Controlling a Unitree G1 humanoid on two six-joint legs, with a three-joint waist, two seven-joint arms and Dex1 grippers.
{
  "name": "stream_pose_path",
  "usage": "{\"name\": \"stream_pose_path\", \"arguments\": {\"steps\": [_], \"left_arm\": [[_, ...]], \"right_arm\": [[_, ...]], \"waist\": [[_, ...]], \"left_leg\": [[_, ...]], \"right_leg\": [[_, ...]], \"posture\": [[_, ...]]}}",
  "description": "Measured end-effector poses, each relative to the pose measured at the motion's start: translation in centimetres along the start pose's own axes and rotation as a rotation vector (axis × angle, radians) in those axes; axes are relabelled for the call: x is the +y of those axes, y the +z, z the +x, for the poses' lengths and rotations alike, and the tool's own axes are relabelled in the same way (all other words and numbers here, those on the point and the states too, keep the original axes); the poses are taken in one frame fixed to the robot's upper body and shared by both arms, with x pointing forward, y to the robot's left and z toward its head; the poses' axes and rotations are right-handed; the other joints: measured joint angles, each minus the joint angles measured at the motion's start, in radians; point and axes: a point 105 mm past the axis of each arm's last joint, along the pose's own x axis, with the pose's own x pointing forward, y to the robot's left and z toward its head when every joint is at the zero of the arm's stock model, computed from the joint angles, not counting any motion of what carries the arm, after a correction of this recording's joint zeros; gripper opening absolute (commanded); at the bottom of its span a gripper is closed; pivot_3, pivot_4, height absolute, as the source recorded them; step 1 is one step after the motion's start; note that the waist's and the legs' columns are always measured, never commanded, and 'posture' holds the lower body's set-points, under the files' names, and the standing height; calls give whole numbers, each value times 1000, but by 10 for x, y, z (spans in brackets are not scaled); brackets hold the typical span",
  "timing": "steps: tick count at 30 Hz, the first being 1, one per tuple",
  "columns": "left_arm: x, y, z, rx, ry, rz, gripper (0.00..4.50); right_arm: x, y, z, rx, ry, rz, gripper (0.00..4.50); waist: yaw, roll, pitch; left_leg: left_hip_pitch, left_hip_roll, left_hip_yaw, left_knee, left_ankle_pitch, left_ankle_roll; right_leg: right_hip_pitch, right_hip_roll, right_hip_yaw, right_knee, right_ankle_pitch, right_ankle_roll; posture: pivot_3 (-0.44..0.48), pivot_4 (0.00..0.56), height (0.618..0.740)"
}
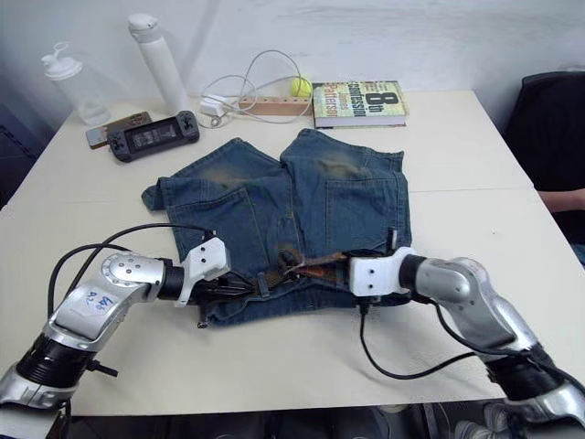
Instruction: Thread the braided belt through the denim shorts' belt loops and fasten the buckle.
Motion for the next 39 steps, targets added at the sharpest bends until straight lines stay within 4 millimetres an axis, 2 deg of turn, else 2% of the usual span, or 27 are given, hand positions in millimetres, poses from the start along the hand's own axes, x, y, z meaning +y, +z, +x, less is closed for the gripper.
{"name": "stream_pose_path", "arguments": {"steps": [4, 8, 10, 11, 13, 15, 18, 19, 21, 23, 25, 27, 30, 34, 36, 39], "left_arm": [[-3, -4, 1, 4, -10, -14, 0], [-3, -4, 0, 1, -19, -19, 0], [-4, -3, -1, -12, -24, -30, 0], [-4, -3, -3, -27, -30, -60, 0], [-6, -4, -7, -53, -44, -124, 691], [-7, -4, -9, -70, -63, -156, 1274], [-8, 0, -16, -113, -85, -222, 2626], [-8, 1, -19, -127, -87, -237, 3052], [-3, 10, -33, -184, -71, -269, 3859], [4, 19, -51, -243, -39, -284, 4450], [12, 26, -79, -300, 23, -297, 4450], [13, 21, -98, -320, 74, -344, 4450], [11, -2, -108, -310, 180, -396, 4450], [23, -22, -131, -351, 453, -372, 4450], [15, -39, -138, -343, 509, -403, 4450], [-4, -55, -129, -358, 522, -425, 4450]], "right_arm": [[13, -2, -4, -2, 19, 23, 25], [12, -3, -3, -12, 7, 13, 25], [9, -4, -2, -20, -5, 13, 877], [6, -4, -2, -29, -26, 45, 1131], [-1, -16, -7, -15, -77, 142, 2123], [-6, -23, -12, -12, -99, 205, 2911], [-14, -33, -24, -37, -131, 330, 4382], [-15, -35, -26, -45, -130, 365, 4500], [-17, -41, -32, -63, -126, 488, 4500], [-20, -46, -38, -78, -133, 602, 4500], [-27, -55, -48, -87, -144, 744, 4500], [-30, -64, -56, -79, -158, 876, 4500], [-31, -78, -67, -71, -203, 1061, 4500], [-24, -77, -71, -96, -171, 1213, 4500], [-13, -78, -74, -80, -144, 1248, 4500], [-3, -71, -73, -86, -91, 1239, 4500]], "waist": [[-7, 1, -1], [-14, 1, -1], [-18, 1, -1], [-19, 1, -1], [-20, 1, 0], [-20, 0, 0], [-23, -1, 1], [-23, -1, 1], [-23, -2, 3], [-23, -2, 4], [-23, -2, 4], [-23, -2, 4], [-21, -1, 5], [-17, -2, 6], [-18, -2, 5], [-17, -2, 5]], "left_leg": [[14, 1, 0, -5, -2, 1], [15, 1, 0, -4, -3, 2], [14, 1, -1, -4, -3, 2], [14, 1, -1, -4, -3, 2], [13, 1, -1, -4, -3, 2], [13, 2, -1, -3, -3, 1], [13, 3, -1, -3, -3, 1], [13, 3, -1, -3, -3, 1], [13, 3, -1, -3, -4, 1], [12, 3, -1, -3, -4, 1], [12, 3, -1, -3, -4, 1], [12, 4, -1, -3, -4, 1], [12, 4, -1, -4, -5, 1], [12, 4, -2, -4, -6, 0], [11, 4, -2, -5, -7, 1], [11, 4, -1, -5, -8, 2]], "right_leg": [[14, 2, 1, -4, 0, 0], [14, 2, 1, -5, 0, 0], [14, 2, 1, -5, 0, 0], [14, 2, 1, -5, 0, 0], [14, 2, 1, -5, 0, 0], [14, 2, 1, -5, 0, 0], [13, 3, 1, -5, 0, 0], [13, 3, 1, -5, 0, 0], [13, 3, 1, -5, 0, 0], [13, 3, 0, -5, 0, 0], [13, 3, 0, -6, 0, 0], [13, 3, 0, -6, 0, 0], [13, 2, 1, -7, 0, 0], [13, 3, 0, -8, 0, 0], [13, 2, 0, -10, 0, 0], [14, 2, 0, -13, 0, 0]], "posture": [[0, 150, 735], [0, 150, 735], [0, 150, 735], [0, 150, 735], [0, 150, 735], [0, 150, 735], [0, 150, 735], [0, 150, 735], [0, 150, 735], [0, 150, 735], [0, 150, 735], [0, 150, 735], [0, 150, 735], [0, 150, 735], [0, 150, 735], [0, 150, 735]]}}
